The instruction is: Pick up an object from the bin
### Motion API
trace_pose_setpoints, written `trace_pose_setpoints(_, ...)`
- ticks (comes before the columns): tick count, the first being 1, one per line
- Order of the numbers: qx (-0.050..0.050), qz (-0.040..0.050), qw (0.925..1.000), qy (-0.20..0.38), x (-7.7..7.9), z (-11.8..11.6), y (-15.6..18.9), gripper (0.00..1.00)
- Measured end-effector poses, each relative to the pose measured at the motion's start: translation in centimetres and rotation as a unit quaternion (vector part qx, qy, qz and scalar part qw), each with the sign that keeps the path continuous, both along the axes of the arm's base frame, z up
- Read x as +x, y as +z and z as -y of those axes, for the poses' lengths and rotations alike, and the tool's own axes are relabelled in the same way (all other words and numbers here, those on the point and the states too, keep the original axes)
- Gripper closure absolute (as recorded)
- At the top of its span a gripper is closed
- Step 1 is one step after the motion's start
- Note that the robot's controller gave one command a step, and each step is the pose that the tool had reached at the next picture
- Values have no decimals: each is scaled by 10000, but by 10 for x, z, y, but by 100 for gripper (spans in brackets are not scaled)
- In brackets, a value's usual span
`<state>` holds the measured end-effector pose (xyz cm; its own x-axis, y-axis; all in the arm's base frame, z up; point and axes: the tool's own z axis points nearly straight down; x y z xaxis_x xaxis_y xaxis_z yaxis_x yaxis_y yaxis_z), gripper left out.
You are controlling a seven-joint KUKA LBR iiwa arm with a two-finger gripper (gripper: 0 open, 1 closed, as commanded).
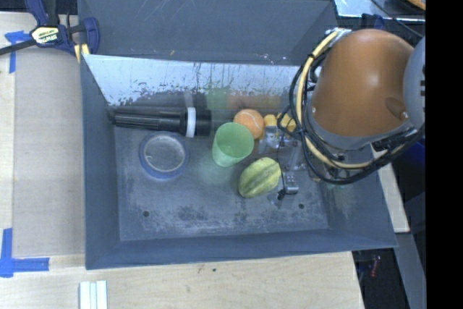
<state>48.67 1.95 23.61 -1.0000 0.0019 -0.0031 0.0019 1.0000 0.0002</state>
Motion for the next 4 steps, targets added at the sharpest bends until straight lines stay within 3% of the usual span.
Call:
trace_pose_setpoints(1, 0, 0, 10000, 0, 0, 0, 0, 0)
trace_pose_setpoints(2, 4, 23, 10000, -20, 15, -19, -14, 0)
trace_pose_setpoints(3, 1, 16, 9999, -108, 11, -21, -16, 0)
trace_pose_setpoints(4, -3, 91, 9959, 895, 60, -37, 79, 0)
